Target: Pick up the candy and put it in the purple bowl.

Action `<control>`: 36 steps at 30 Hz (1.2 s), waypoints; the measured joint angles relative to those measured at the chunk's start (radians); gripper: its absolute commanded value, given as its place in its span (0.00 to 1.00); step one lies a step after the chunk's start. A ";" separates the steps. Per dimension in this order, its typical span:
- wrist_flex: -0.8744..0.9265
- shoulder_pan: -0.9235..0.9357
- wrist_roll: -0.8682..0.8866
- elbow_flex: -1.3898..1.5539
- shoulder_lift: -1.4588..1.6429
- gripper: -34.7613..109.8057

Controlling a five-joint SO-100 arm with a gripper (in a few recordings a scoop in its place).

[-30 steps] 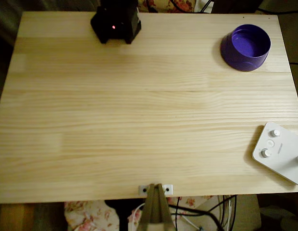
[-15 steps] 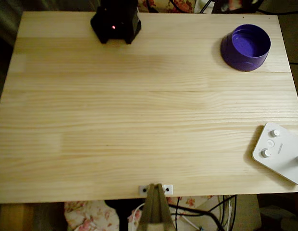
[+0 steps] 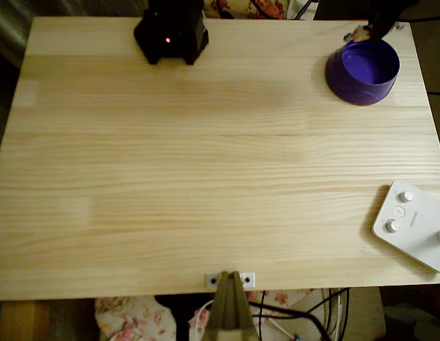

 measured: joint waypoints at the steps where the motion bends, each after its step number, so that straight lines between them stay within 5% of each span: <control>1: -0.002 -0.005 0.000 -0.015 -0.015 0.28; 36: -0.049 -0.063 0.018 -0.195 -0.262 0.34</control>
